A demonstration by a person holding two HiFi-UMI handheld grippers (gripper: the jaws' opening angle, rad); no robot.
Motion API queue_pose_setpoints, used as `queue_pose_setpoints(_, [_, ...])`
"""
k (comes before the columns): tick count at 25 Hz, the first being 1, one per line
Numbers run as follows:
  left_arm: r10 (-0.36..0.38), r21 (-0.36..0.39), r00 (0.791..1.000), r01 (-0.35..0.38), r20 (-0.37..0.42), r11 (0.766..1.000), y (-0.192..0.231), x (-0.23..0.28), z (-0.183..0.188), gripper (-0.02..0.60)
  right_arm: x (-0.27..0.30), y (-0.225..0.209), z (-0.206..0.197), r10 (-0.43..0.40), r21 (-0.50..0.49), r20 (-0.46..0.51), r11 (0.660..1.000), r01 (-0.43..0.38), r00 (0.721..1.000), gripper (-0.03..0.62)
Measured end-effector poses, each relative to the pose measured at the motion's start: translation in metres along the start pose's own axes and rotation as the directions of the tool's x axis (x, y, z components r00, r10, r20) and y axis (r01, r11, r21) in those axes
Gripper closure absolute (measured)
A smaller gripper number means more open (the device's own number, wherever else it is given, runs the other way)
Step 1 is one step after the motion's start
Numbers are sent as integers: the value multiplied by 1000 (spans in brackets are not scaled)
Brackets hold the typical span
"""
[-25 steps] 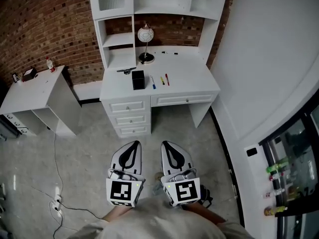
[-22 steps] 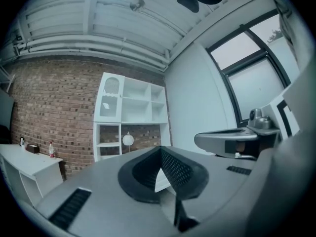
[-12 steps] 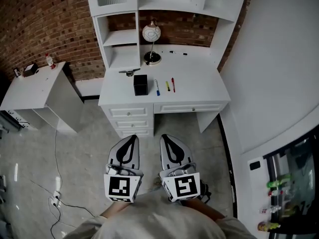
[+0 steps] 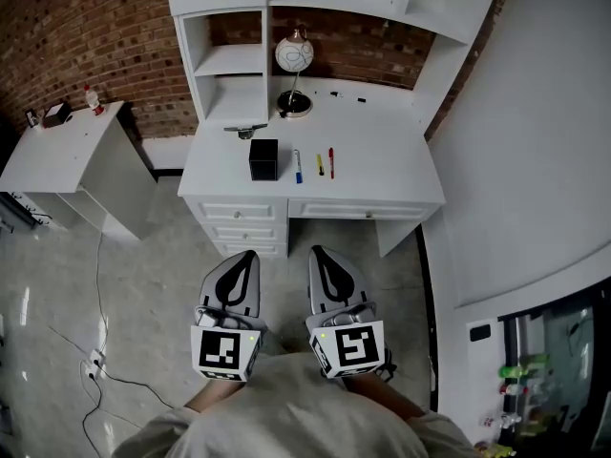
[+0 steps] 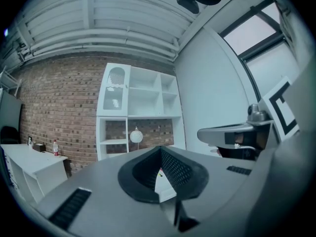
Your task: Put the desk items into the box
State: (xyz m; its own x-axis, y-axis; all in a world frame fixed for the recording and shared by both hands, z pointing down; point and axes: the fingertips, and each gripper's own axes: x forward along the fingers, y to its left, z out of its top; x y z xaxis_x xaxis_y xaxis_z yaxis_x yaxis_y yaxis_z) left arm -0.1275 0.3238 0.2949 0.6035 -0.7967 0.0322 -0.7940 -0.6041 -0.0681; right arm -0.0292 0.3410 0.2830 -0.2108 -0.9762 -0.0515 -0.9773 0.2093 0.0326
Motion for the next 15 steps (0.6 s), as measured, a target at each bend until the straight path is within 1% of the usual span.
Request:
queue_pose_setpoints(3, [2, -7, 1000, -2, -6, 1000, -3, 8, -2, 578, 2, -8, -8, 0, 3, -15, 1000, 0, 1000, 576])
queue_pose_setpoints(8, [-3, 2, 1000, 3, -22, 1000, -3, 27, -4, 578, 15, -21, -12, -1, 9, -17, 1000, 1, 1000, 576])
queue_pose_setpoints(12, [-25, 3, 1000, 25, -9, 1000, 0, 50, -3, 578, 30, -27, -11, -2, -27, -7, 1000, 2, 1000, 576])
queue_pose_setpoints(15, [-37, -4, 999, 37, -26, 999, 5, 71, -4, 578, 47, -34, -14, 3, -49, -16, 999, -4, 1000, 576])
